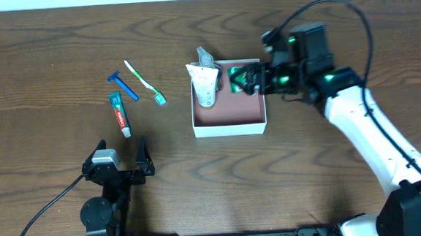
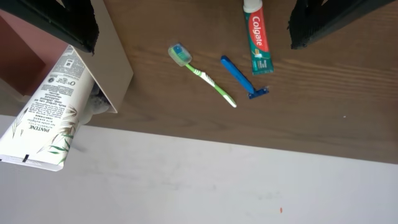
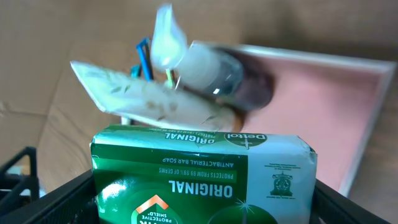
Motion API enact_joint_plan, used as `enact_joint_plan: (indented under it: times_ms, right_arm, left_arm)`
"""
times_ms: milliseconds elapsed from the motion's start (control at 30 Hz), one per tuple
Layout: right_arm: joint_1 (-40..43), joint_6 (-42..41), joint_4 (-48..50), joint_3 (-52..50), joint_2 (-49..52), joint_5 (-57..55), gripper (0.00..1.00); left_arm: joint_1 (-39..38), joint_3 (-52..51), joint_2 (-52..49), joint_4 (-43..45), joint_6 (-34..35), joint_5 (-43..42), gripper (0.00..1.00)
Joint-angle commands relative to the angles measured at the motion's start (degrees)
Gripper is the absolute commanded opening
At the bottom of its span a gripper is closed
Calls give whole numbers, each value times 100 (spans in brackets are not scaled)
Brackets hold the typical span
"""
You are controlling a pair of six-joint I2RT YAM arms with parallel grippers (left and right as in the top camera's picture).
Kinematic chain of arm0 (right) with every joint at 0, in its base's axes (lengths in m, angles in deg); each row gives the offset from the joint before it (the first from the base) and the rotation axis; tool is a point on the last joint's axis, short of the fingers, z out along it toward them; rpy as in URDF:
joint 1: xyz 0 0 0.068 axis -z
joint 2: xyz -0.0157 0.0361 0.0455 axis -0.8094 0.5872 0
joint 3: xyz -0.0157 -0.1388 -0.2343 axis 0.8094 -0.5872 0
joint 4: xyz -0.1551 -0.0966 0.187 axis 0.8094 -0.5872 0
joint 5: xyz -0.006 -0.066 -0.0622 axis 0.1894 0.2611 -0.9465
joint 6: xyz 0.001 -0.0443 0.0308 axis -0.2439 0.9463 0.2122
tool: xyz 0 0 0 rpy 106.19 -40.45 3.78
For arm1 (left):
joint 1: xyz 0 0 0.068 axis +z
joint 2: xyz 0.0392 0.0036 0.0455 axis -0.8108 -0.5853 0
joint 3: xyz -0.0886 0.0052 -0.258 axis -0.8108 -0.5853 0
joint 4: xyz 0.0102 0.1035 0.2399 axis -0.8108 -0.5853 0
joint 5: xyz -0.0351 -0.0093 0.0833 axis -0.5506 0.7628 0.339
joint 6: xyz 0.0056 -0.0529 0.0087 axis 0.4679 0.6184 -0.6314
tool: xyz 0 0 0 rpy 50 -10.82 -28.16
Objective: Pack container
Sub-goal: 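Grasp the Dettol soap bar and carry it over the box, then lower the soap bar into the box front, release, and withdraw right gripper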
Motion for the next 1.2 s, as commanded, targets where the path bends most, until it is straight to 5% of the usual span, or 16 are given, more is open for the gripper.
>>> enact_joint_plan:
  times_ms: [0,633,1167]
  right_arm:
    - [-474,-538,-35,79,-96,-938,80]
    - [-2065,-2074,450,70,826,-2658,75]
    - [-2087,-2004,511,70,881,-2717,99]
  left_arm:
    - [4,-83,26,-219,-94,-22,98]
    - [4,-83,26,-219,-94,-22,98]
    - [4,-83,26,-219,-94,-22,98]
